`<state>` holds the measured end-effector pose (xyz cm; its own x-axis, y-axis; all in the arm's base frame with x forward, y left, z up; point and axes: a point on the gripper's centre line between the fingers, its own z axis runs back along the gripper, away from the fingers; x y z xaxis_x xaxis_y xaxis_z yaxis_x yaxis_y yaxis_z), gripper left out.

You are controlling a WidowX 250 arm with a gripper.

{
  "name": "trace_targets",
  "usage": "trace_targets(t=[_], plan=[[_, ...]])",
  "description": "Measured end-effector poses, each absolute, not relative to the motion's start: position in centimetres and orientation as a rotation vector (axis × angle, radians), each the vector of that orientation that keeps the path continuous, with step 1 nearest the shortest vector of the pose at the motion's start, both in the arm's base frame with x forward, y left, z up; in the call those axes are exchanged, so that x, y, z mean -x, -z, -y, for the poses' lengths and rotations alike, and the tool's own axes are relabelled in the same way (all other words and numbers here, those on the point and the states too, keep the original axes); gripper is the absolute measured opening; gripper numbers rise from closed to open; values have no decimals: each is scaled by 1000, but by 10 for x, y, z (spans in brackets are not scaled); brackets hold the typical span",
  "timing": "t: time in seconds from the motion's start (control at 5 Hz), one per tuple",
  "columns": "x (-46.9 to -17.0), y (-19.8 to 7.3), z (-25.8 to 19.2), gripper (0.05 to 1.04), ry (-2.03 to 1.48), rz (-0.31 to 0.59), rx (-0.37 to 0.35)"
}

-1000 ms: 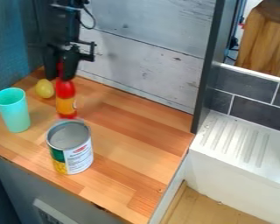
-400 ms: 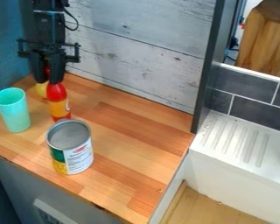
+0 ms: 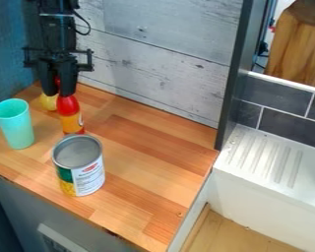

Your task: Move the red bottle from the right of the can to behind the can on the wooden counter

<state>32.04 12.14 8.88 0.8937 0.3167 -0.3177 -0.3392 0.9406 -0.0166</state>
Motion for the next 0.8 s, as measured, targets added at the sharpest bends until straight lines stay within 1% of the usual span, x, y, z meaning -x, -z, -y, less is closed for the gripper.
trace_targets(t=[0.2,0.4,0.6,0.8], plan=[[-315,-80,-121,697,-345,-384,62],[-315,-81,-122,972,-355,-383,49],[-315,-102,-110,1009,-336,-333,27],[-308,-127,-102,1004,-324,-255,16]])
